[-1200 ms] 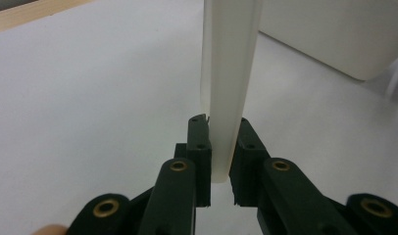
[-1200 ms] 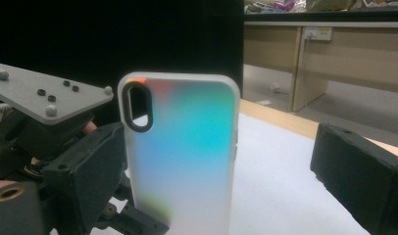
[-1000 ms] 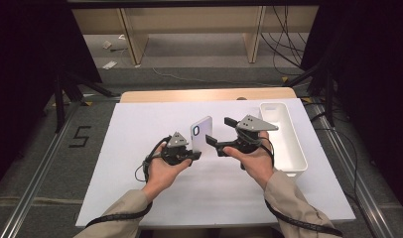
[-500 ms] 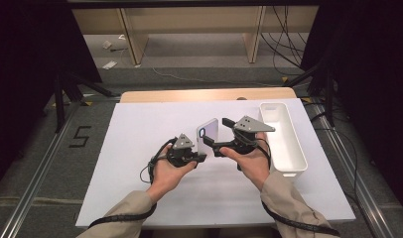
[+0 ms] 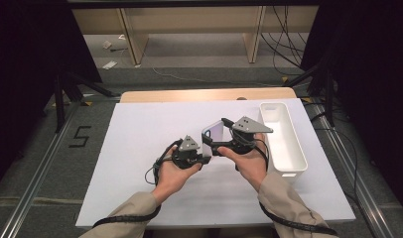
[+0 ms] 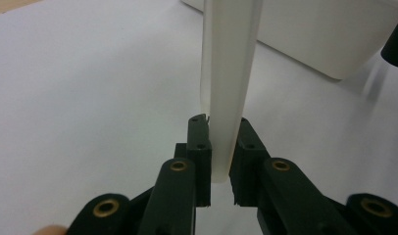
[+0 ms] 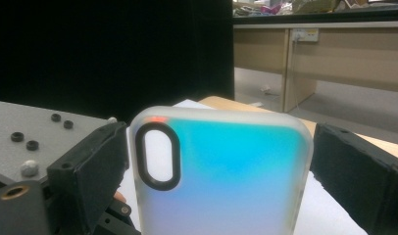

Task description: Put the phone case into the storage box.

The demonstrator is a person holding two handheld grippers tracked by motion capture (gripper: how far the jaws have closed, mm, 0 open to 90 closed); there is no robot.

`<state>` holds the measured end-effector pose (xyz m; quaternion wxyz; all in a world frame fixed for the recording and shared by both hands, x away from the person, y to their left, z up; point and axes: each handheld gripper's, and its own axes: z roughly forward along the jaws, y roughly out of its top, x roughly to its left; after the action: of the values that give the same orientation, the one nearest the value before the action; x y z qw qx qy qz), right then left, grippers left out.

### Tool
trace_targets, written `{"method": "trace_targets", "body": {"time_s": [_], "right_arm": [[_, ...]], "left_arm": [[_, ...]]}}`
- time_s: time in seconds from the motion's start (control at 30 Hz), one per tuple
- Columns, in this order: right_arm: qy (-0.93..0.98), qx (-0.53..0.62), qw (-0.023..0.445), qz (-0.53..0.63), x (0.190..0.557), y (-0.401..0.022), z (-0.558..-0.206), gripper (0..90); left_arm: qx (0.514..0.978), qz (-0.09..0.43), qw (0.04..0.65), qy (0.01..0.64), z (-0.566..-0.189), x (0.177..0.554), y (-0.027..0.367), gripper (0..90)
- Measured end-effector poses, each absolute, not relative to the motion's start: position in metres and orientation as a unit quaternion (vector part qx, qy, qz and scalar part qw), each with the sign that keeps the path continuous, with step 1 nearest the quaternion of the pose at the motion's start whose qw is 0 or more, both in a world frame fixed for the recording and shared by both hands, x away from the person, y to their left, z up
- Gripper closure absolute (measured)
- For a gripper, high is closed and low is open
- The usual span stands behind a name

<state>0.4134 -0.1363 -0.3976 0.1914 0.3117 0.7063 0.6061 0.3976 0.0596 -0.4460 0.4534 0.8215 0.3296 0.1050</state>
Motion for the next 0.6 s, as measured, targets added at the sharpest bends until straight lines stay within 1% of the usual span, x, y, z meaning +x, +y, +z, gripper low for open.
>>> {"method": "trace_targets", "body": {"time_s": [0.37, 0.6], "right_arm": [[0.701, 0.322, 0.205, 0.603, 0.4099, -0.1311, -0.4004, 15.9], [0.700, 0.322, 0.208, 0.602, 0.4094, -0.1296, -0.4016, 17.6]], "left_arm": [[0.818, 0.109, 0.454, 0.336, -0.4458, 0.3981, 0.0603, 80.5], [0.818, 0.112, 0.454, 0.334, -0.4461, 0.3984, 0.0605, 80.5]]}}
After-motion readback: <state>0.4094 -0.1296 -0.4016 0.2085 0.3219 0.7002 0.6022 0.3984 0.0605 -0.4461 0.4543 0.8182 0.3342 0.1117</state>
